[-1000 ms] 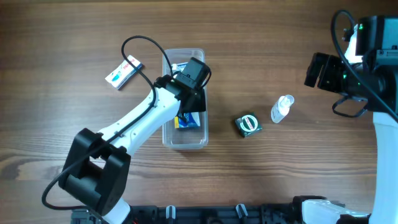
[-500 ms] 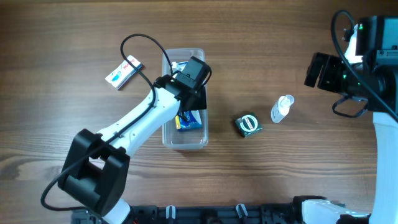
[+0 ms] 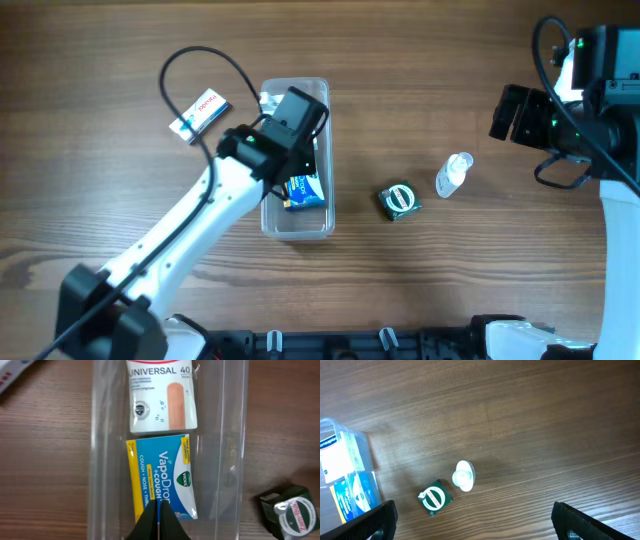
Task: Pack container
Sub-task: 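Withdraw left gripper and move it over the white Panadol box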
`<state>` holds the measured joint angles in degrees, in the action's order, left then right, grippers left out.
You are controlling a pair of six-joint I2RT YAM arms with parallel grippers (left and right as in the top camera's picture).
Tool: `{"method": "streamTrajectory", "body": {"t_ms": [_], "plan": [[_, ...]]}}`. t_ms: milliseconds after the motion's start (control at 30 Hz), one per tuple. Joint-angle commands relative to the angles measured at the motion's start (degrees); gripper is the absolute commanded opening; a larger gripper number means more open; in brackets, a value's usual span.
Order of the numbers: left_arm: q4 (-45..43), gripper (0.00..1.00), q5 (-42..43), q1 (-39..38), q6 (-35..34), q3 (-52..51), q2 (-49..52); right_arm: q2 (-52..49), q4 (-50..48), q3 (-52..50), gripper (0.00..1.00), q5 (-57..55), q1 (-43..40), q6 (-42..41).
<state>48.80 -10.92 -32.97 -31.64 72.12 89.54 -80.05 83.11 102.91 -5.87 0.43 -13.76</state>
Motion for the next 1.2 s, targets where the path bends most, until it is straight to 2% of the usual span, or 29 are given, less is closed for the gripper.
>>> {"method": "streamTrajectory", "body": {"t_ms": [0,100,400,500,533,567,633,700,767,800,933,1067,1167], "plan": [[1.4,0.04,-1.2,3.2,-0.2,1.1,-5.2,-0.4,-0.1,0.5,1.00,-1.0,-0.2,0.2],[2.2,0.04,-1.4,7.0,-0.2,1.1,-8.1,-0.4,-0.1,0.5,1.00,-1.0,-0.2,0.2],[4.4,0.16,-2.7,23.2,-0.1,1.1,-9.9,-0.4,-0.1,0.5,1.00,-1.0,-0.2,0.3],[2.7,0.36,-2.6,30.1,-0.1,1.1,-8.7,-0.4,-0.1,0.5,1.00,-1.0,-0.2,0.2],[2.1,0.46,-2.7,31.5,-0.1,1.1,-8.2,-0.4,-0.1,0.5,1.00,-1.0,-0.2,0.2],[1.4,0.47,-2.6,32.7,0.5,1.1,-7.8,-0.4,-0.1,0.5,1.00,-1.0,-0.2,0.2],[-0.9,0.55,-2.4,34.5,5.4,1.1,-6.6,-0.4,-0.1,0.5,1.00,-1.0,-0.2,0.2],[-3.3,0.67,-2.4,35.5,10.8,1.1,-5.0,-0.4,-0.1,0.5,1.00,-1.0,-0.2,0.2],[-5.9,0.86,-1.9,35.8,16.7,1.1,-3.3,-0.4,-0.1,0.5,1.00,-1.0,-0.2,0.3],[-7.9,0.99,-0.9,35.8,22.4,1.1,-1.9,-0.4,-0.1,0.5,1.00,-1.0,-0.2,0.2],[-14.0,1.00,4.5,35.8,38.6,1.1,2.5,-0.4,-0.1,0.5,1.00,-1.0,-0.2,0.2],[-18.3,1.00,5.1,35.8,49.3,1.1,6.4,-0.4,-0.1,0.5,1.00,-1.0,-0.2,0.2],[-21.1,1.00,5.1,35.8,54.9,1.1,9.6,-0.4,-0.1,0.5,1.00,-1.0,-0.2,0.2]]}}
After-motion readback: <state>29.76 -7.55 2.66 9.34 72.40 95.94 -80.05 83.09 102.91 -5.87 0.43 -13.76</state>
